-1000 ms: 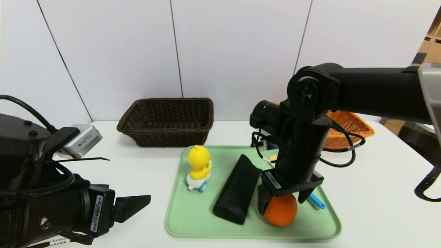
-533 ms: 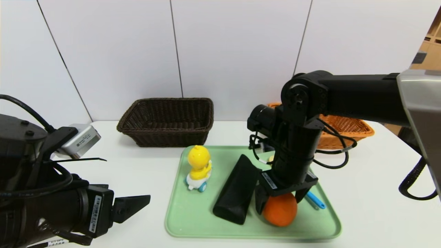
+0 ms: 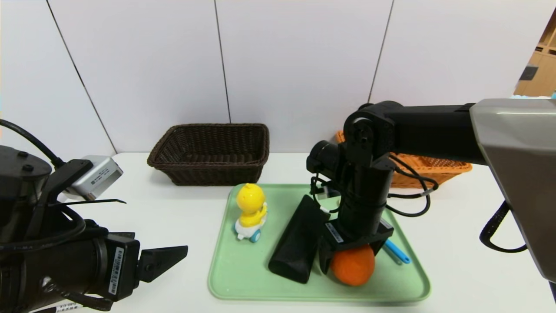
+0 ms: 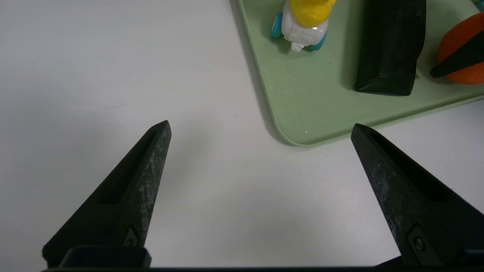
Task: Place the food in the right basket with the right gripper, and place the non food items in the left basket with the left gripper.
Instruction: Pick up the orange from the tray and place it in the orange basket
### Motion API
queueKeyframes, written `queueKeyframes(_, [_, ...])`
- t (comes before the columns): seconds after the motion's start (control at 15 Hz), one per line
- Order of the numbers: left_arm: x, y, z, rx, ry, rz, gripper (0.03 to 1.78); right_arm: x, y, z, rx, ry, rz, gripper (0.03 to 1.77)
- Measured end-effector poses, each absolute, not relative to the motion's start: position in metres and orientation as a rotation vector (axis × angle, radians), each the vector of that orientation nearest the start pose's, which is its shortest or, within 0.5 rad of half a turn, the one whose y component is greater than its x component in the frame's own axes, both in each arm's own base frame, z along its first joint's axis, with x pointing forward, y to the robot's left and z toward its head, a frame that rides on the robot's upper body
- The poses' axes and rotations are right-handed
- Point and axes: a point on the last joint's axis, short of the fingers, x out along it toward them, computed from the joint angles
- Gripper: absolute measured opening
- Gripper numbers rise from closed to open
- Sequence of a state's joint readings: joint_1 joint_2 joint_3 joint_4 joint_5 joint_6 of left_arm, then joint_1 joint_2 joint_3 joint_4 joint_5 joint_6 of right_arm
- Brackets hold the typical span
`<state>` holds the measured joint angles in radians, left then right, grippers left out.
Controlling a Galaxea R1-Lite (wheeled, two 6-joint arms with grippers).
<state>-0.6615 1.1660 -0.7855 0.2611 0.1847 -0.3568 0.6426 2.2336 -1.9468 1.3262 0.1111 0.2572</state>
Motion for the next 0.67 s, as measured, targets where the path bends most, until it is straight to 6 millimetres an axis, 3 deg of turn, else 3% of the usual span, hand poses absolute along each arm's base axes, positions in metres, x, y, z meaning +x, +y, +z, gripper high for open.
queueKeyframes(0.67, [0.1242, -0.0917, 0.2189, -0.071, 0.663, -0.349, 1.69, 0.2935, 0.2264, 0.154, -0.265, 1.631, 0.353, 1.7])
